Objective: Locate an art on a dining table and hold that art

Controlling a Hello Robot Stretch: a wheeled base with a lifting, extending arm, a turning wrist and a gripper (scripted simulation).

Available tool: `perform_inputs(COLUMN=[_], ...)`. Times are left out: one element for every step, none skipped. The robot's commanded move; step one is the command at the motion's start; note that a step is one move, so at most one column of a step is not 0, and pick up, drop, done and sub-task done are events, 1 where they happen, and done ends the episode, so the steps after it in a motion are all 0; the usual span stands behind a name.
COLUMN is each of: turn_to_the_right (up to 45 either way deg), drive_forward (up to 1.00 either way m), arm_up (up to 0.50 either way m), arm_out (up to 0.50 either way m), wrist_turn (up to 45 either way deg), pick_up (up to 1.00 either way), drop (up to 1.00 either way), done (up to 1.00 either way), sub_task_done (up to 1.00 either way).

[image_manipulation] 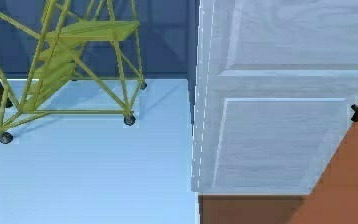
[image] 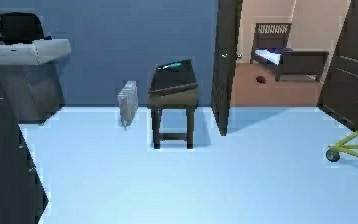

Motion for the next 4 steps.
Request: perform_inputs(turn_to_the_right=[27.0,0.0,3.0,0.0], drive_forward=[0.0,1.0,0.0,1.0], arm_up=[0.0,0.0,0.0,0.0], arm_out=[0.0,0.0,0.0,0.0], wrist_turn=[0.0,0.0,0.0,0.0], pick_up=[0.0,0.0,0.0,0.0], drop=[0.0,0.0,0.0,0.0], done=[0.0,0.0,0.0,0.0], sub_task_done=[0.0,0.0,0.0,0.0])
